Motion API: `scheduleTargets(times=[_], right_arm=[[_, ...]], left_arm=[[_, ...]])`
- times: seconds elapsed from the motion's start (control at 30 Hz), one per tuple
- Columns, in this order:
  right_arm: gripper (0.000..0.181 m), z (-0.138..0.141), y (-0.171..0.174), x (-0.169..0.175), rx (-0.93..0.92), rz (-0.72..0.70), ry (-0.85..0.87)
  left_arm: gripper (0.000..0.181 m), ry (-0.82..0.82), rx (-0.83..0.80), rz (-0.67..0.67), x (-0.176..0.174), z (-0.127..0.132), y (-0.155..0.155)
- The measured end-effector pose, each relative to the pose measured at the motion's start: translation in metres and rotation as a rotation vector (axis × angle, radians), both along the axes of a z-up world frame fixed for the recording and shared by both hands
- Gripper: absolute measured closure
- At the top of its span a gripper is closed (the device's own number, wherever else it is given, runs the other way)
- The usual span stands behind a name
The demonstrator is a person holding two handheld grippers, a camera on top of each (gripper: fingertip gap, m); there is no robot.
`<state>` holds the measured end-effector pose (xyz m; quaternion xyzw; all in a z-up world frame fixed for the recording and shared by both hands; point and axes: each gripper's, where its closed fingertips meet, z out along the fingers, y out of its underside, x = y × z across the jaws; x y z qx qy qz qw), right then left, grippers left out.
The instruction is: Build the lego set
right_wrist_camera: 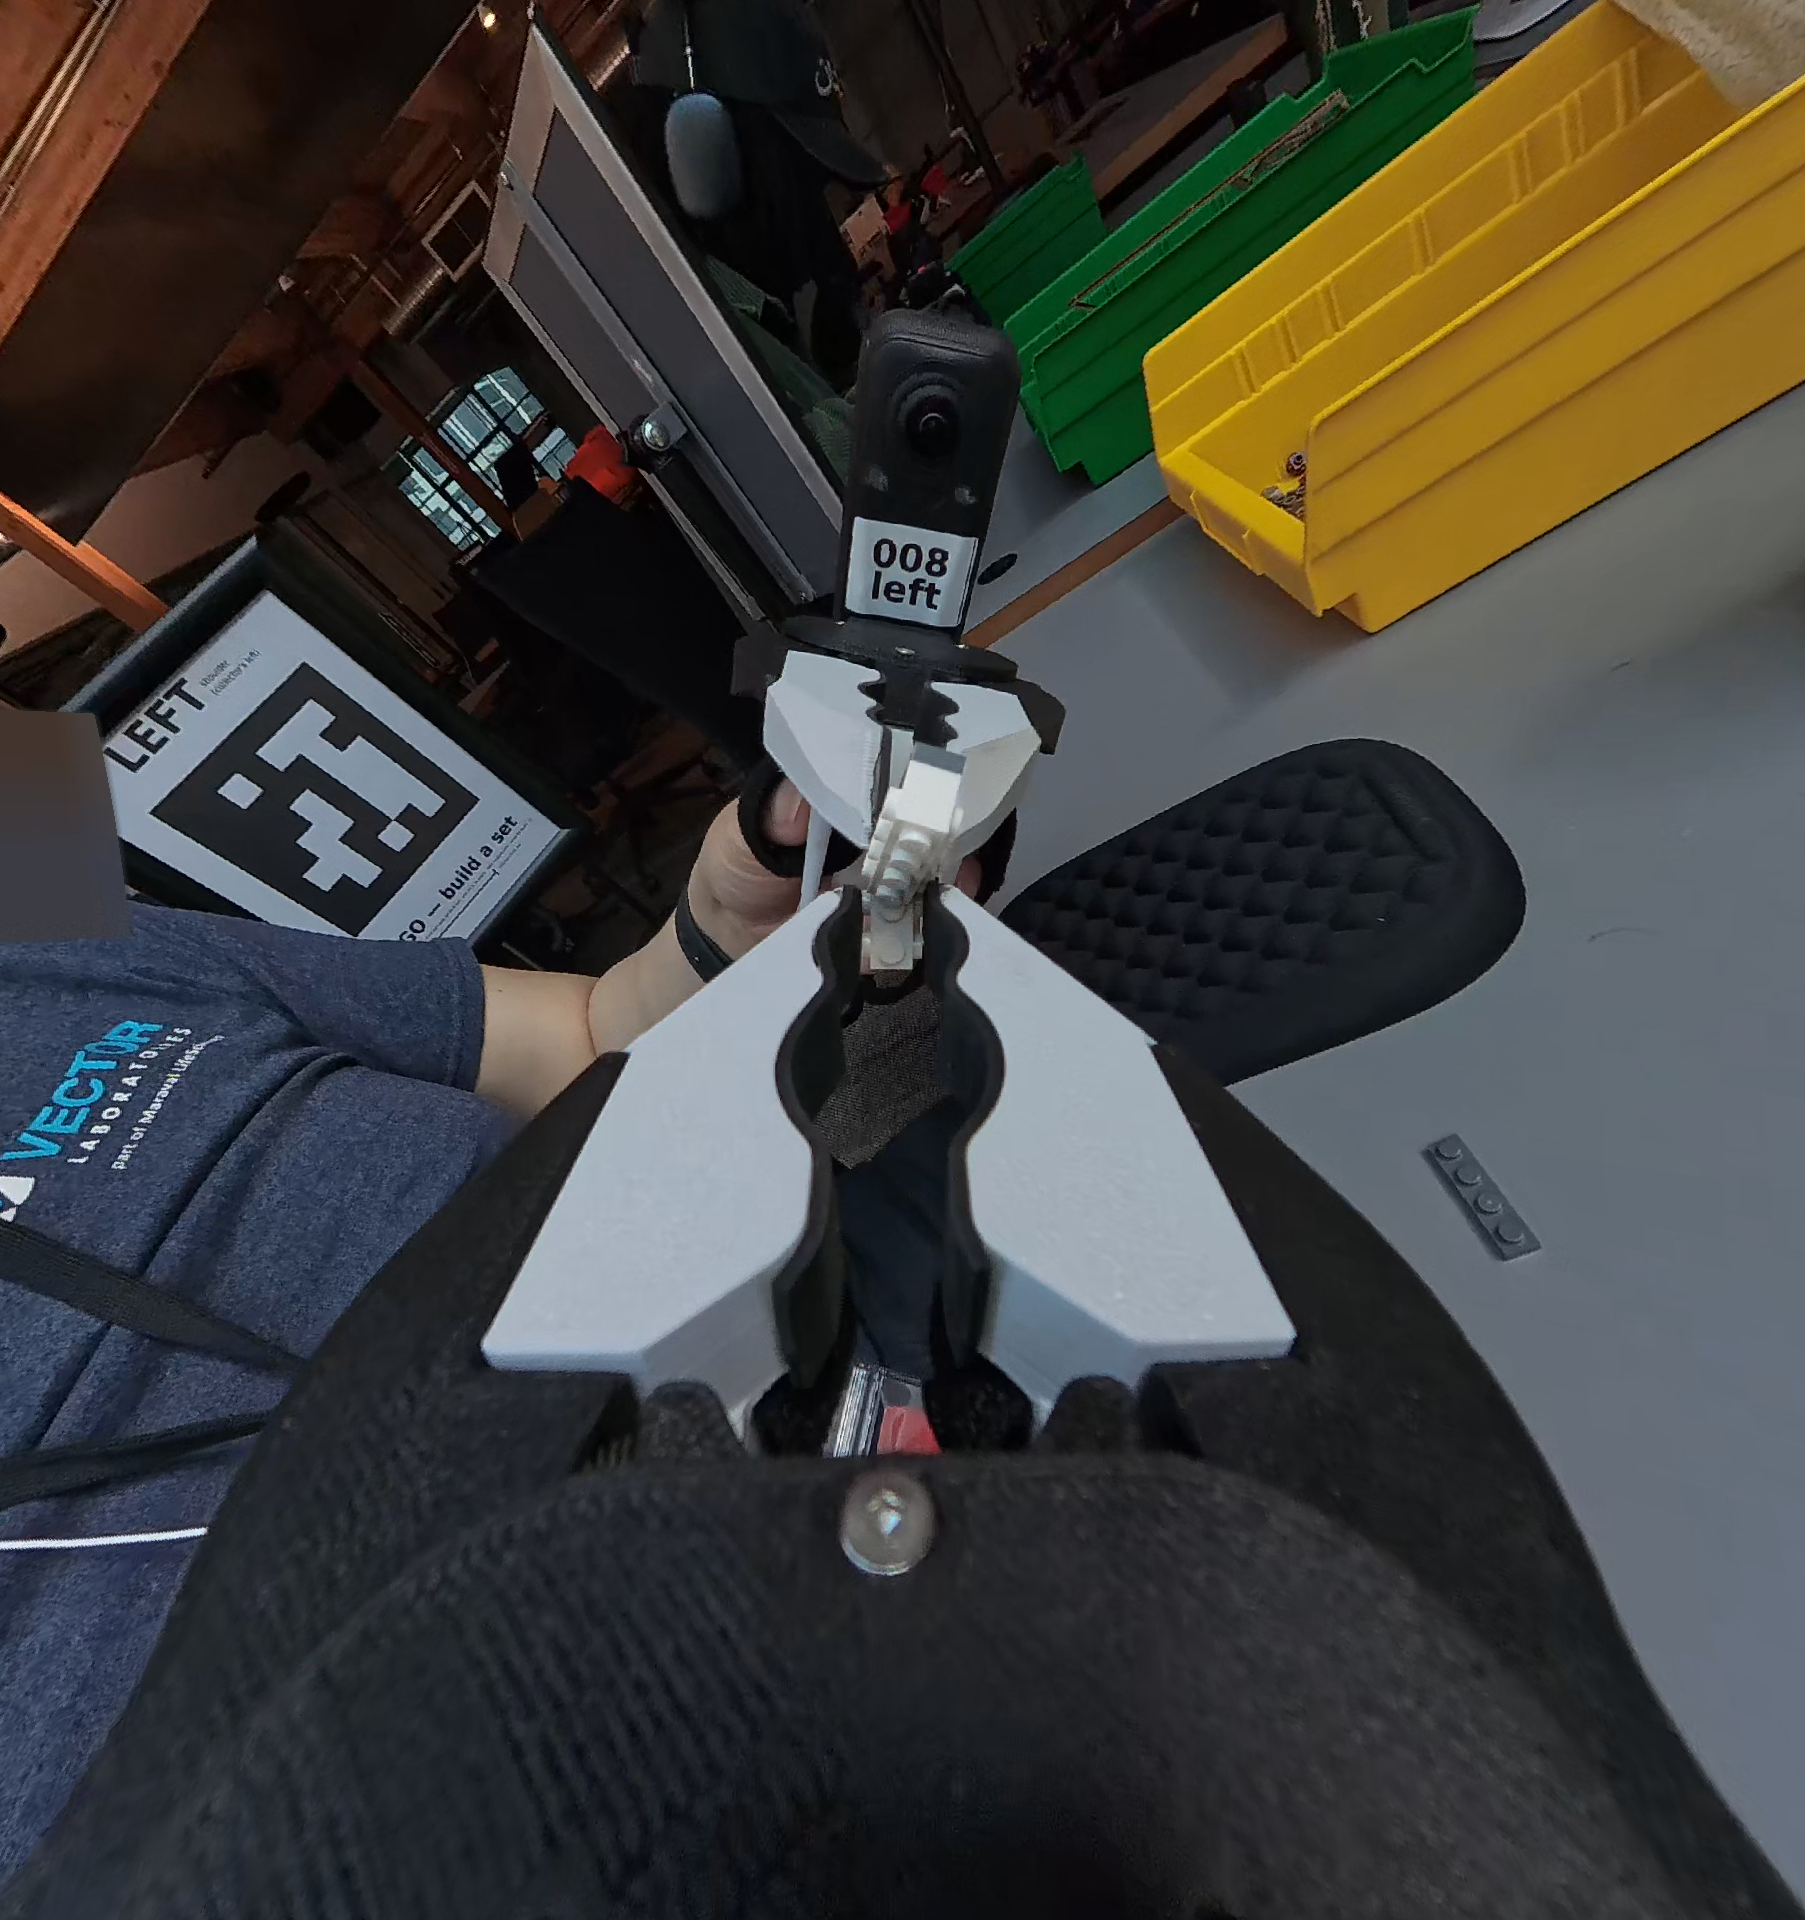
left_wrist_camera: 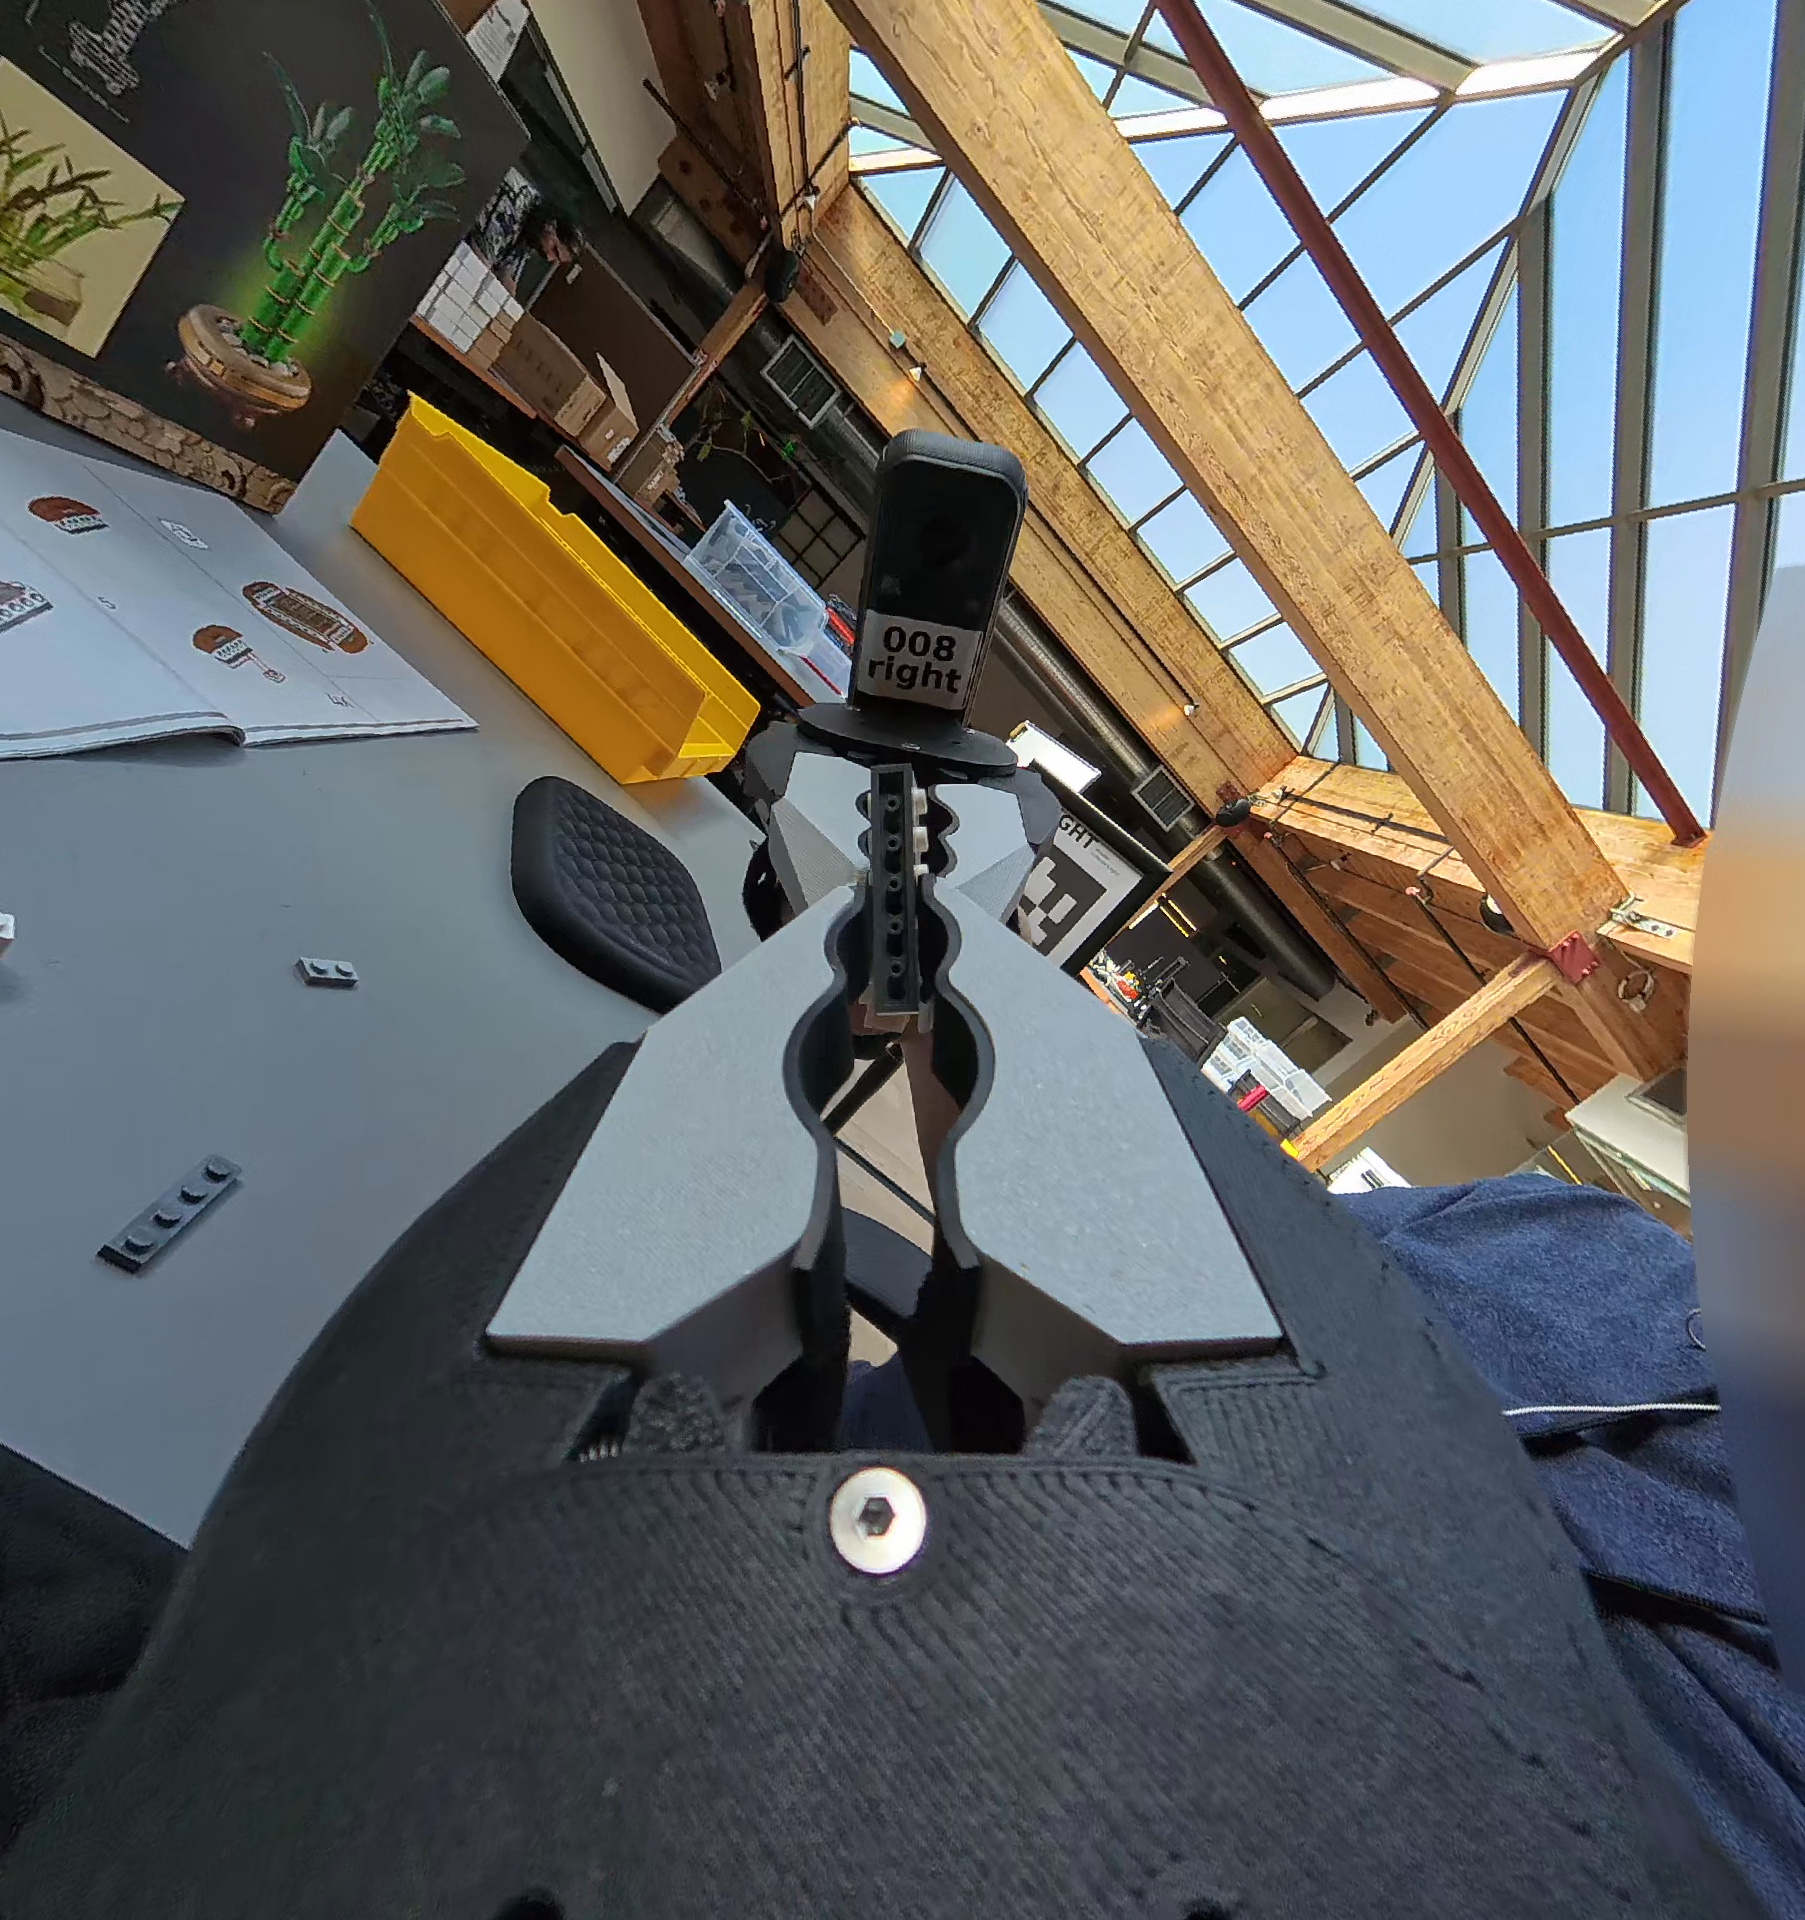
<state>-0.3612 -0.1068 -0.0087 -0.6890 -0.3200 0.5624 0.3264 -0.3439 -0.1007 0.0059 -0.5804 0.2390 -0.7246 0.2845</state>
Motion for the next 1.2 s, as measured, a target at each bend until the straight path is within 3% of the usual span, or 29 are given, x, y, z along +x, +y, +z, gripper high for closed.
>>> scheduleTargets(times=[0.17,0.23,0.37,0.47,0.57,0.63,0.73,0.87,0.97,1.07,1.2], right_arm=[[0.171,-0.009,0.005,0.005,-0.026,-0.029,-0.044],[0.171,-0.042,0.011,0.016,-0.058,-0.064,-0.219],[0.171,-0.137,0.027,0.072,-0.011,-0.169,-0.813],[0.17,-0.159,0.027,0.081,0.031,-0.171,-0.94],[0.17,-0.158,0.028,0.078,0.061,-0.179,-0.929],[0.155,-0.155,0.029,0.076,0.072,-0.182,-0.91],[0.154,-0.131,0.027,0.068,0.103,-0.17,-0.792],[0.155,-0.049,0.022,0.036,0.163,-0.179,-0.4],[0.158,-0.002,0.018,0.023,0.085,-0.178,-0.135],[0.153,0.015,0.016,0.014,0.001,-0.143,-0.014],[0.158,0.033,0.018,0.01,-0.086,-0.113,0.143]], left_arm=[[0.176,-0.026,-0.011,0.054,-0.006,0.002,0.009],[0.176,-0.032,-0.026,0.065,-0.01,0.001,0.013],[0.176,-0.046,-0.042,0.083,-0.018,0.004,0.019],[0.176,-0.048,-0.033,0.091,-0.021,0.007,0.019],[0.176,-0.046,-0.023,0.094,-0.022,0.01,0.018],[0.176,-0.043,-0.016,0.1,-0.023,0.011,0.018],[0.176,-0.03,-0.003,0.108,-0.023,0.01,0.017],[0.176,0.004,0.026,0.118,-0.018,0.007,0.016],[0.176,0.011,0.041,0.12,-0.014,0.007,0.013],[0.176,0.017,0.056,0.124,-0.013,0.009,0.011],[0.176,0.043,0.091,0.133,-0.011,0.009,0.008]])
